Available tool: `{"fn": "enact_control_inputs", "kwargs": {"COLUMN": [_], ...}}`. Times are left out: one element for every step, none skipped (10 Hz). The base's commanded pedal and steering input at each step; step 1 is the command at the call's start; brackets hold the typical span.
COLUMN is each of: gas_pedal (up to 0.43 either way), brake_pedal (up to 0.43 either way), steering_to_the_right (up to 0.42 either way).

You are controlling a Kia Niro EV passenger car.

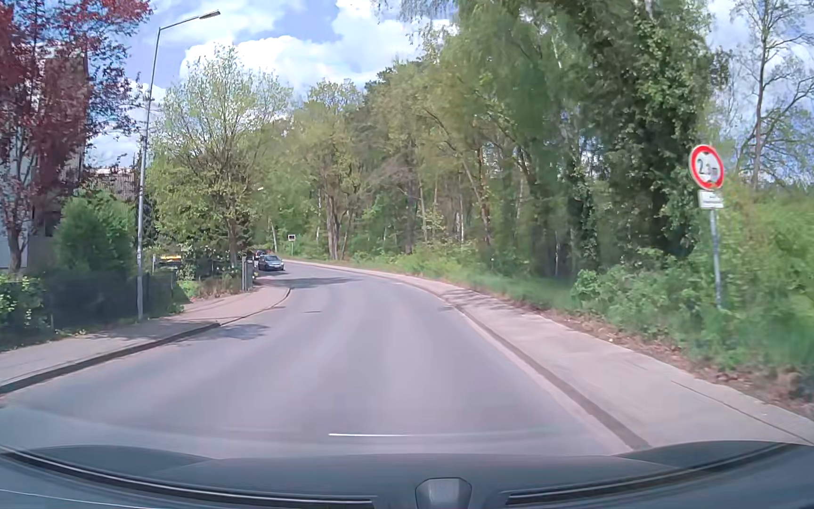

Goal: Follow the waypoints while adhering to traffic rules and regulations

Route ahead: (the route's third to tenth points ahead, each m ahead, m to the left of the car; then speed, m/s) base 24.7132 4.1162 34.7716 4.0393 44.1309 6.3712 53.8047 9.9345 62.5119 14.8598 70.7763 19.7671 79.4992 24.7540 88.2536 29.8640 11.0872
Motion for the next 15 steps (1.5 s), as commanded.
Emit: {"fn": "enact_control_inputs", "kwargs": {"gas_pedal": [0.059,0.059,0.059,0.059,0.059,0.059,0.059,0.059,0.059,0.059,0.059,0.059,0.059,0.059,0.059], "brake_pedal": [0.000,0.000,0.000,0.000,0.000,0.000,0.000,0.000,0.000,0.000,0.000,0.000,0.000,0.000,0.000], "steering_to_the_right": [-0.007,-0.005,-0.005,-0.004,-0.004,-0.003,-0.004,-0.004,-0.005,-0.007,-0.009,-0.011,-0.014,-0.021,-0.024]}}
